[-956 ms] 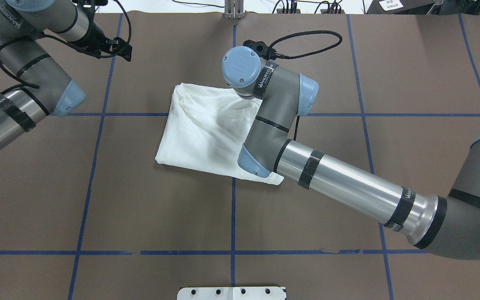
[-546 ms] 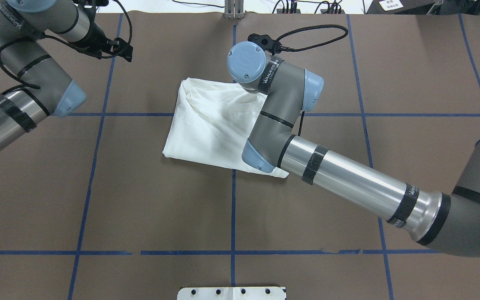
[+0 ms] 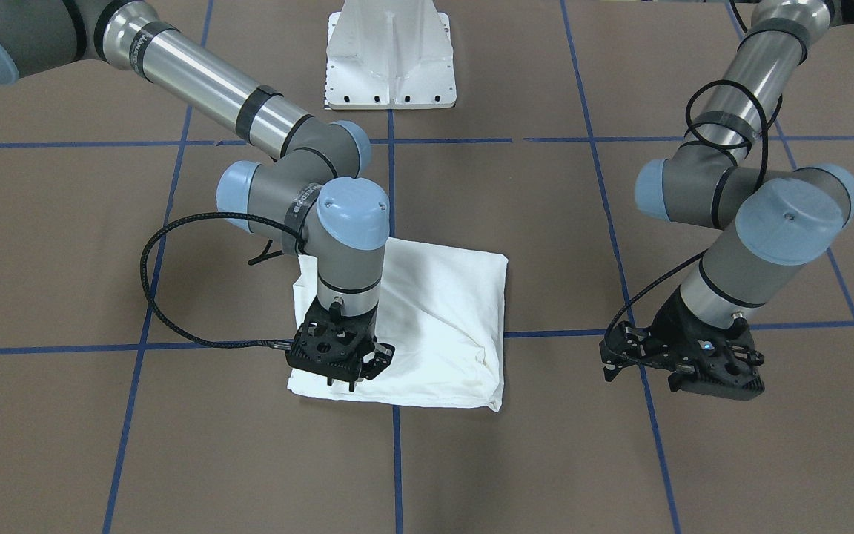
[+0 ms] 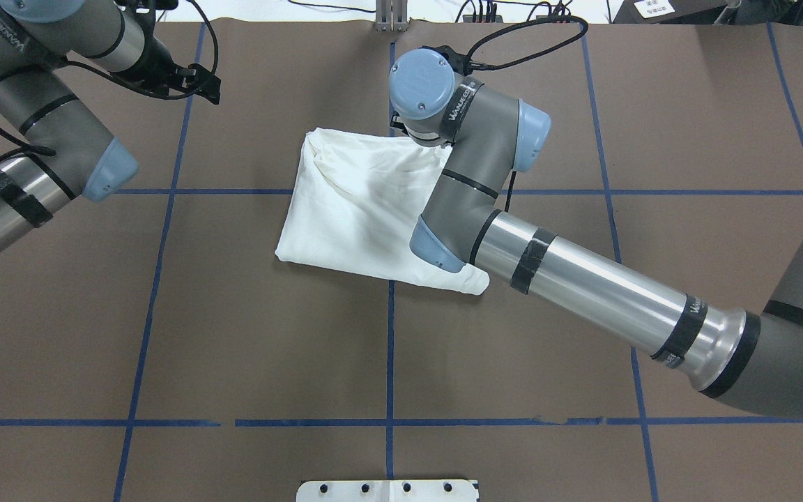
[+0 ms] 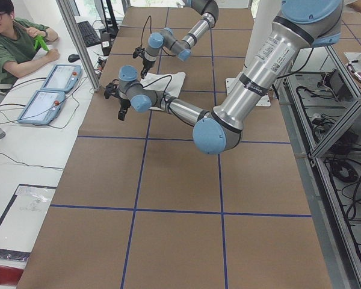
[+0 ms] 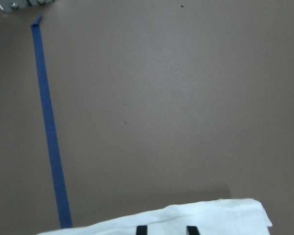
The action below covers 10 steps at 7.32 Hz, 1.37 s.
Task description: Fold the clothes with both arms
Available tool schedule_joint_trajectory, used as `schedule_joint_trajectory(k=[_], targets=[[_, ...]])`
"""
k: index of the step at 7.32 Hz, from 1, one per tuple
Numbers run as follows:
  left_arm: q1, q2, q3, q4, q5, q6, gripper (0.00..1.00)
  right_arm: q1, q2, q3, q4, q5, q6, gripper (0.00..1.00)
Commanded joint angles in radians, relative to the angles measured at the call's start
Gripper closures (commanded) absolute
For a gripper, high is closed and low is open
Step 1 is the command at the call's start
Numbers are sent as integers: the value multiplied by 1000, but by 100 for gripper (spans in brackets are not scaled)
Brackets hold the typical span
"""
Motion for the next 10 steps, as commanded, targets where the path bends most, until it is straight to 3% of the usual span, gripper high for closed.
schedule_joint_trajectory(k=[1,3,5,6,9,10], targets=[[-6,27,-40,6,-4,15,0,103,-7,93,-162,220,-232,0],[-41,133,-151,44,-16,147,0,194,-83,248,-330,336,-479,0],[-125,188,-232,206,-42,394,0,314,-253,414,-395,465,-722,0],[-168,242,-281,253,-42,485,0,358,-322,475,-432,477,-837,0],[-388,371,-343,458,-54,873,0,542,-558,574,-449,589,-1187,0],[-462,455,-344,460,-126,907,0,579,-647,626,-450,605,-1208,0]])
